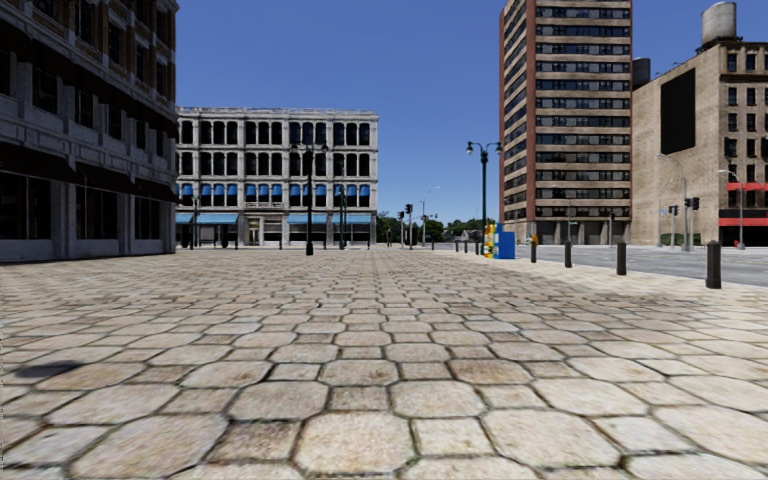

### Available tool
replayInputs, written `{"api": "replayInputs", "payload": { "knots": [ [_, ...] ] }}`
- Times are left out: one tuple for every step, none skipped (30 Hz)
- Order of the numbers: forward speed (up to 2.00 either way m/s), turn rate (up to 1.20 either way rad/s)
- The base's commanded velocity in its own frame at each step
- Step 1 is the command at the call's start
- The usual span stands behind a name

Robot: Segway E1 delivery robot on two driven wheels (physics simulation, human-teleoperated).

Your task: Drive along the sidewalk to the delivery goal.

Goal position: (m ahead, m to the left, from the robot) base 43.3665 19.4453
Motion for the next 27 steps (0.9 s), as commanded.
{"api": "replayInputs", "payload": {
  "knots": [
    [2.00,0.00],
    [2.00,0.00],
    [2.00,0.00],
    [2.00,0.00],
    [2.00,0.00],
    [2.00,0.00],
    [2.00,0.00],
    [2.00,0.00],
    [2.00,0.00],
    [2.00,0.00],
    [2.00,0.00],
    [2.00,0.00],
    [2.00,0.00],
    [2.00,0.00],
    [2.00,0.00],
    [2.00,0.00],
    [2.00,0.00],
    [2.00,0.00],
    [2.00,0.00],
    [2.00,0.00],
    [2.00,0.00],
    [2.00,0.00],
    [2.00,0.00],
    [2.00,0.00],
    [2.00,0.00],
    [2.00,0.00],
    [2.00,0.00]
  ]
}}
